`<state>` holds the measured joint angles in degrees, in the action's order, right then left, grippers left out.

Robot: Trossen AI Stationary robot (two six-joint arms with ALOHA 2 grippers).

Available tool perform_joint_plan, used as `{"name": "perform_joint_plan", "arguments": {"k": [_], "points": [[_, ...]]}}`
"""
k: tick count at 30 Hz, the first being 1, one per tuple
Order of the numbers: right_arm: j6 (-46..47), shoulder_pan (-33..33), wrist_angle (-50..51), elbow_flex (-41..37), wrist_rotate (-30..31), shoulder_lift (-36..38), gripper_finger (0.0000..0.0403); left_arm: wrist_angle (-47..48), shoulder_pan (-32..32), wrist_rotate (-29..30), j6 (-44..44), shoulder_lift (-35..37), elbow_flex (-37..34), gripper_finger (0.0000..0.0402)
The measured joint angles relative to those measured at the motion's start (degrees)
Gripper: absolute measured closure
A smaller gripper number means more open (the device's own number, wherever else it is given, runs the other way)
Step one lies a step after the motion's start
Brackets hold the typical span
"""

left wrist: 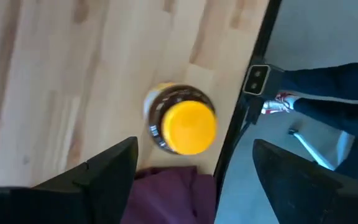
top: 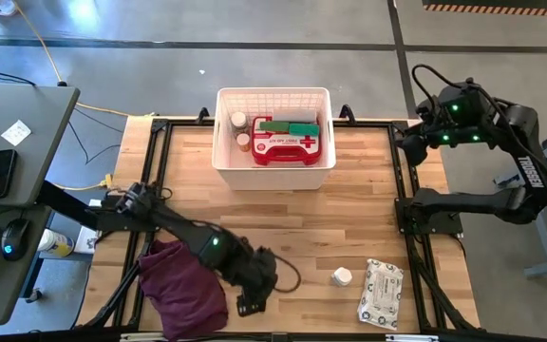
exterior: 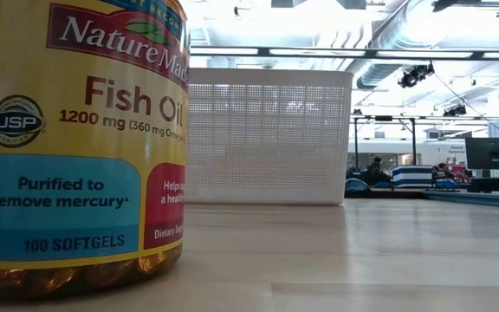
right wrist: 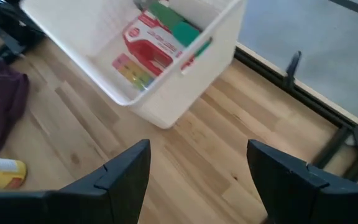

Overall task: Pick & place medical supplies in basket/bin
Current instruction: Put the yellow pill bottle into the white bin

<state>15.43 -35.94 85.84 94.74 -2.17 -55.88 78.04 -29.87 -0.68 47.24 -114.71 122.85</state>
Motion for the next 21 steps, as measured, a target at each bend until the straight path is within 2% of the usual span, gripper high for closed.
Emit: {"name": "perform_joint_plan", "arguments": {"k": [6,10,14,19,21], "points": [[2.09,0.0,1.97,-0.02,0.41,0.0,0.0147,-1.26,-3.05,7.53,-0.48,-2.43,0.0,0.0034],[2.56,0.0,1.97,-0.02,0.54,0.0,0.0147,-0.69,-3.18,10.26,-0.39,-3.82,0.0,0.0011],[3.09,0.0,1.97,-0.02,1.61,-0.02,0.0147,0.5,-3.14,9.64,-0.92,-5.9,-0.03,0.0006],[4.08,0.0,2.1,-0.02,1.67,0.18,0.0147,-0.37,-3.25,4.09,-0.89,-7.88,0.0,0.0008],[4.12,0.0,2.27,-0.02,1.76,0.45,0.0147,-0.19,-3.49,3.62,-0.9,-8.22,0.01,0.0004]]}}
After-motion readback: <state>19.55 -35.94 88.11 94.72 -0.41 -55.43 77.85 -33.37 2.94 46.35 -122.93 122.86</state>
